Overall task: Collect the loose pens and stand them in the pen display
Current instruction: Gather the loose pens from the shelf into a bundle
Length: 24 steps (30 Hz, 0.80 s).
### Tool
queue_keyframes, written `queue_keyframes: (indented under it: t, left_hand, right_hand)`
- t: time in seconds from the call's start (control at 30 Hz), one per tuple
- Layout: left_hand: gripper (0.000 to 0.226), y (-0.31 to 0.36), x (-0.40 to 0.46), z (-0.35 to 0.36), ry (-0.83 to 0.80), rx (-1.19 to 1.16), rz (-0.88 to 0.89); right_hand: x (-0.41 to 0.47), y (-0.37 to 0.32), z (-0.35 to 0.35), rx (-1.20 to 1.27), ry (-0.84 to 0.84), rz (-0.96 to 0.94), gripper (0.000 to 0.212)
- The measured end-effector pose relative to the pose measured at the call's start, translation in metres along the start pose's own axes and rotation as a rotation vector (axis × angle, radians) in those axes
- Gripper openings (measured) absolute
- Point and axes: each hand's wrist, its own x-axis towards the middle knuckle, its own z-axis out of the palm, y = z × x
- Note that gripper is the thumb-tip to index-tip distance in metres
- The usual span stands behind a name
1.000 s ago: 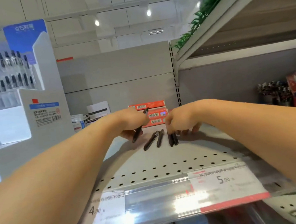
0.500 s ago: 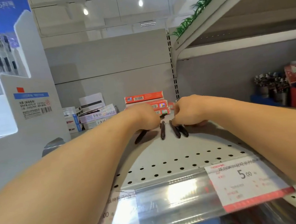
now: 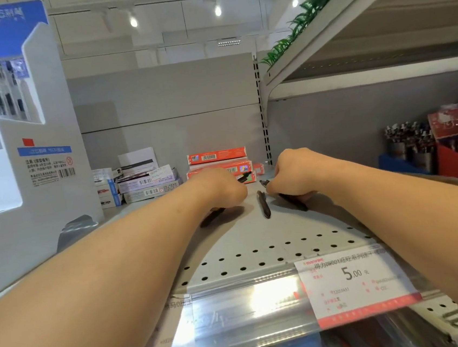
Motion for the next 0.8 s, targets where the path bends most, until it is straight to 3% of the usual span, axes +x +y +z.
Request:
queue_keyframes:
  t: [0.2, 0.33, 0.47, 0.53, 0.6, 0.73, 0.8]
  left_hand:
    - [0.026, 0.010, -0.003, 0.001, 0.110, -0.236, 0.022]
    - [0.035, 0.019, -0.005, 0.007, 0.008, -0.248, 0.041]
    - [0.020, 0.017, -0.006, 0.005, -0.040, -0.175, 0.009]
    - [0.024, 0.013, -0.009, 0.002, -0.051, -0.210, -0.019]
    - [0.032, 0.012, -0.012, -0.001, -0.050, -0.328, -0.055]
    - [0.017, 0.015, -0.016, -0.008, 0.023, -0.811, -0.017]
    - [0.010, 0.015, -0.017, -0.009, 0.096, -0.931, 0.066]
  right_hand:
    - [0.001, 0.001, -0.002, 0.126, -0.025, 0.008, 0.023]
    - [0.006, 0.011, -0.005, 0.220, -0.025, 0.030, 0.019]
    - [0.007, 0.016, -0.005, 0.349, -0.064, 0.081, 0.013]
    - [0.006, 0.014, -0.004, 0.442, -0.073, 0.080, 0.010]
    - [0.005, 0.011, -0.004, 0.536, -0.074, 0.051, 0.011]
    - [0.002, 0.008, -0.008, 0.765, -0.043, -0.073, 0.007]
    - [-0.001, 0.005, -0.010, 0.889, -0.041, -0.137, 0.004]
